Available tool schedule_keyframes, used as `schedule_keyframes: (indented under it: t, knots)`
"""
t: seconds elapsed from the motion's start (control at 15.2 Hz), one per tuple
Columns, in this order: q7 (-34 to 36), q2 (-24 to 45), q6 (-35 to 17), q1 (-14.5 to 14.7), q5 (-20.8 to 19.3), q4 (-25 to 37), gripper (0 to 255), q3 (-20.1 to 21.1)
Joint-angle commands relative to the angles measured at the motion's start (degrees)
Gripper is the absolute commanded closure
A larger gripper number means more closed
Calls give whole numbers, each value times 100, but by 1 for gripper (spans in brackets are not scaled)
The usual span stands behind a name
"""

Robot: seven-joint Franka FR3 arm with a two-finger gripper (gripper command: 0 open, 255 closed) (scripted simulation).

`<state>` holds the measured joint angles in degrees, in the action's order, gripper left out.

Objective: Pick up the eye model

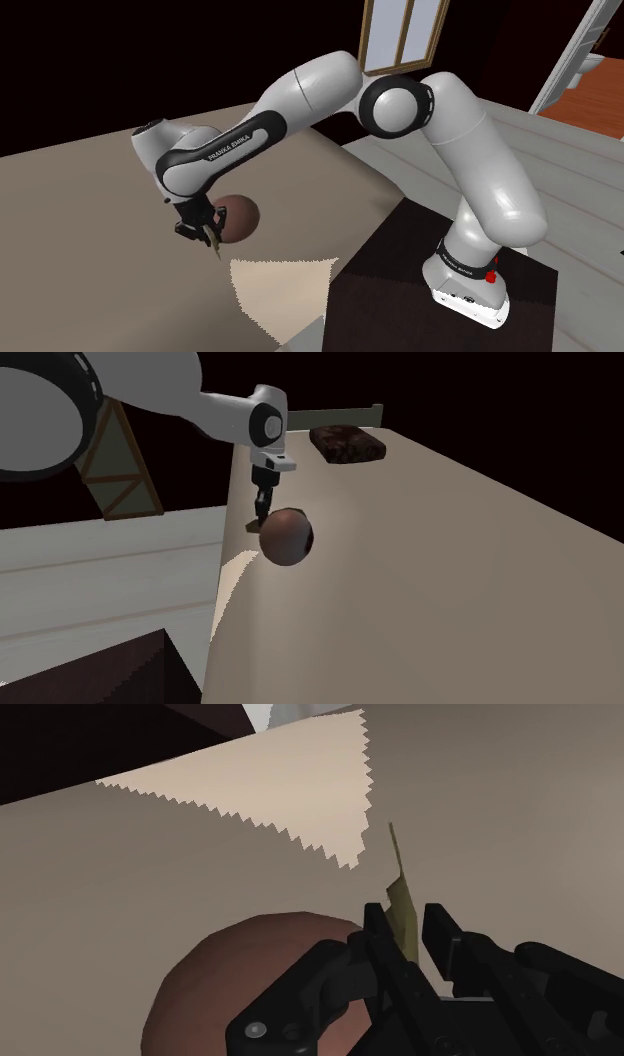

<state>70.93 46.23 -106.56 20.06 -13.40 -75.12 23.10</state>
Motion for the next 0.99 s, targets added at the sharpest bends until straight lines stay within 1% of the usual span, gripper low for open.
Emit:
schedule_keyframes:
  t: [0.0,0.79,0.92]
  knots:
    - [-19,-76,113,-29,17,20,255,4]
    - [-56,-418,809,-30,132,393,255,86]
    - [-57,-421,819,-30,133,399,255,86]
